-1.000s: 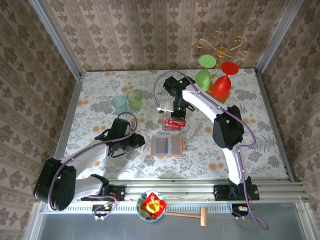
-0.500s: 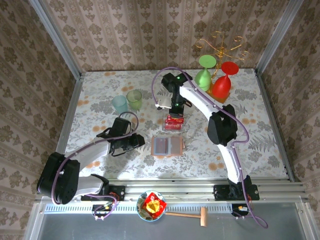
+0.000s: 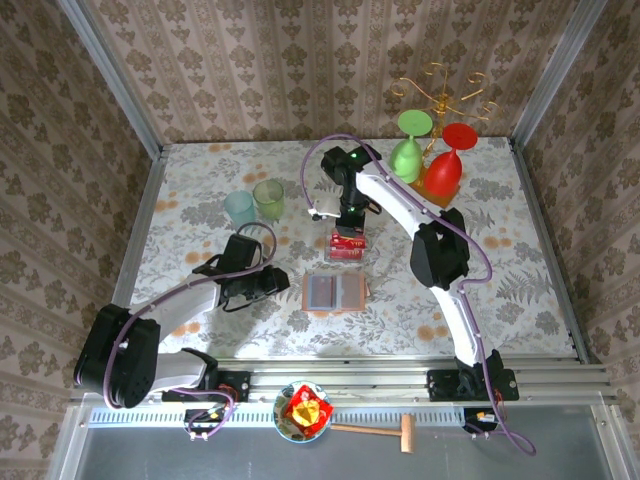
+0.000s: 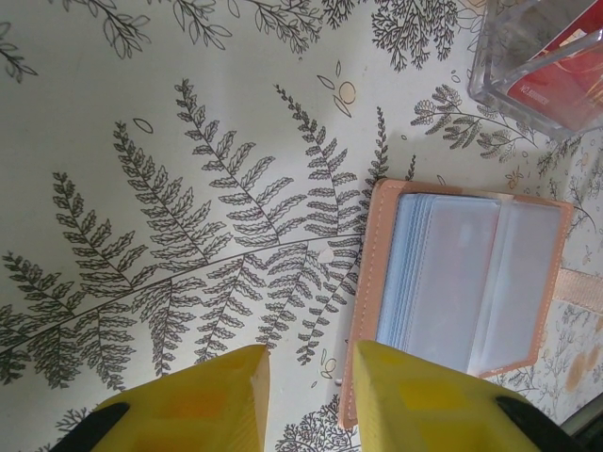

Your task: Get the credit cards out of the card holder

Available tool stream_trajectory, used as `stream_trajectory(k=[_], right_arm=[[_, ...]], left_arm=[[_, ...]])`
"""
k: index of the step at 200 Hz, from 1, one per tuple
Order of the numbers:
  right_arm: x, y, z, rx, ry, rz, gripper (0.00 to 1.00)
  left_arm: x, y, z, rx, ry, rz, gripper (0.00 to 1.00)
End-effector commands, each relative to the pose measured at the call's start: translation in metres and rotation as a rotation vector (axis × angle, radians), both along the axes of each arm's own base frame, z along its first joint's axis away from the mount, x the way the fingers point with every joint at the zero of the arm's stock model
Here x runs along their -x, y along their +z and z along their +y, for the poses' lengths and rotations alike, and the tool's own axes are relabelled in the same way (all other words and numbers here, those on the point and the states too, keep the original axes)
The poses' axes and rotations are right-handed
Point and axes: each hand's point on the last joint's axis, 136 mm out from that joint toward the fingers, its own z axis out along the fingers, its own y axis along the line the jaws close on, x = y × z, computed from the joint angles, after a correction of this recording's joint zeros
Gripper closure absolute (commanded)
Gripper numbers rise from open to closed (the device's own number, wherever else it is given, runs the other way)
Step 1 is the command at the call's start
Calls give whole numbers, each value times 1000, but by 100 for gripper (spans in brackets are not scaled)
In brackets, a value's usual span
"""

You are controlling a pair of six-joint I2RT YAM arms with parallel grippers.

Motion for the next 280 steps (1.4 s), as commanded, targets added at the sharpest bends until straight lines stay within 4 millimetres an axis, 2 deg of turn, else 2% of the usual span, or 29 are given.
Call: stream_trajectory(k=[1,12,16,63,143,185,235,280], right_arm=[[5,-3,1,0,18,36,100],[4,-2,3,-2,22,31,100],[4,-1,4,-3,25,29,100],[1,1,11,-19,43,20,100],[10,-21,6,4,24,85,100],[5,-25,1,11,-11,47,90],[1,-8,-2,-14,-54,-36,86],[-3,2,-17,12,-115,-140,83]], left_arm=[[-1,3,-1,3,-24,-5,70],[-1,3,-2,4,-25,-7,70],[-6,4,4,4,-1,-8,71],[-6,3,6,1,4,-4,70],[-7,2,8,1,13,-1,71],[-7,1,8,1,13,0,71],[-8,2,6,7,9,1,70],[-11,4,3,22,9,-3,70]])
